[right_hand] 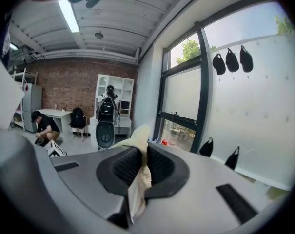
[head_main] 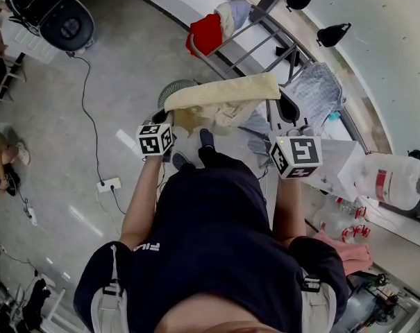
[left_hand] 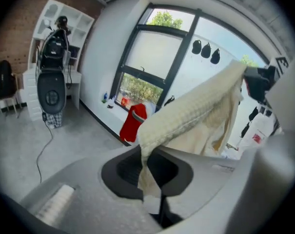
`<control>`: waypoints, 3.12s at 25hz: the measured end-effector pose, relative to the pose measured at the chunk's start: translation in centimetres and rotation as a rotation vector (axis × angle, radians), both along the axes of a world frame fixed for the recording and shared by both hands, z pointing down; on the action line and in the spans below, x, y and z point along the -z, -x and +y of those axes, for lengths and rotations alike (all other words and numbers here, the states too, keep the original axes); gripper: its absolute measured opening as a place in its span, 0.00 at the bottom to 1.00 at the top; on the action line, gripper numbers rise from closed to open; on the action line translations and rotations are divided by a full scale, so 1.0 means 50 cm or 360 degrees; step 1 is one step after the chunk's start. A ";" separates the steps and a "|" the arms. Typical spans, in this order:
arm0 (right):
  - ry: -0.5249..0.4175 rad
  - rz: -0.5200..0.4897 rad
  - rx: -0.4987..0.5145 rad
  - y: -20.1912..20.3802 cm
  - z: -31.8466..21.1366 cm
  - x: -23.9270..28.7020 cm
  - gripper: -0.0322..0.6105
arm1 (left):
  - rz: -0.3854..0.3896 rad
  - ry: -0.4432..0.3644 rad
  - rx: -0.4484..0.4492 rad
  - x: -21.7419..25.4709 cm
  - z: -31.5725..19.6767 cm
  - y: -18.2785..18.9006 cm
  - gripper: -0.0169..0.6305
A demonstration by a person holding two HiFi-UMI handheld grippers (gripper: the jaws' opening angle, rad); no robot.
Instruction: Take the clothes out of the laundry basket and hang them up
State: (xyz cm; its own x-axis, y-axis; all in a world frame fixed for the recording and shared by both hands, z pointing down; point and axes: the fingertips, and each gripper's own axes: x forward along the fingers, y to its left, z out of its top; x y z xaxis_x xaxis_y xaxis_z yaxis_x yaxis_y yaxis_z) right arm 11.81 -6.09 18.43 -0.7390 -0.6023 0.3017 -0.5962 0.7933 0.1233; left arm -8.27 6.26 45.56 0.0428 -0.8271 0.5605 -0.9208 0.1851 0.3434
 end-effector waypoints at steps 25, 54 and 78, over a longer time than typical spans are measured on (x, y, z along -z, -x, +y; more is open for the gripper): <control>-0.0173 0.0236 -0.0677 -0.249 0.049 0.097 0.10 | -0.0708 -0.0829 -0.0229 0.674 -0.320 0.070 0.08; 0.0097 -0.0112 -0.0987 -0.451 -0.612 0.085 0.09 | -0.0458 -0.0387 -0.0635 0.614 -1.025 -0.152 0.08; 0.1013 0.0004 -0.1090 -0.533 -0.835 -0.472 0.46 | -0.0260 0.0472 -0.0941 0.020 -1.184 -0.293 0.27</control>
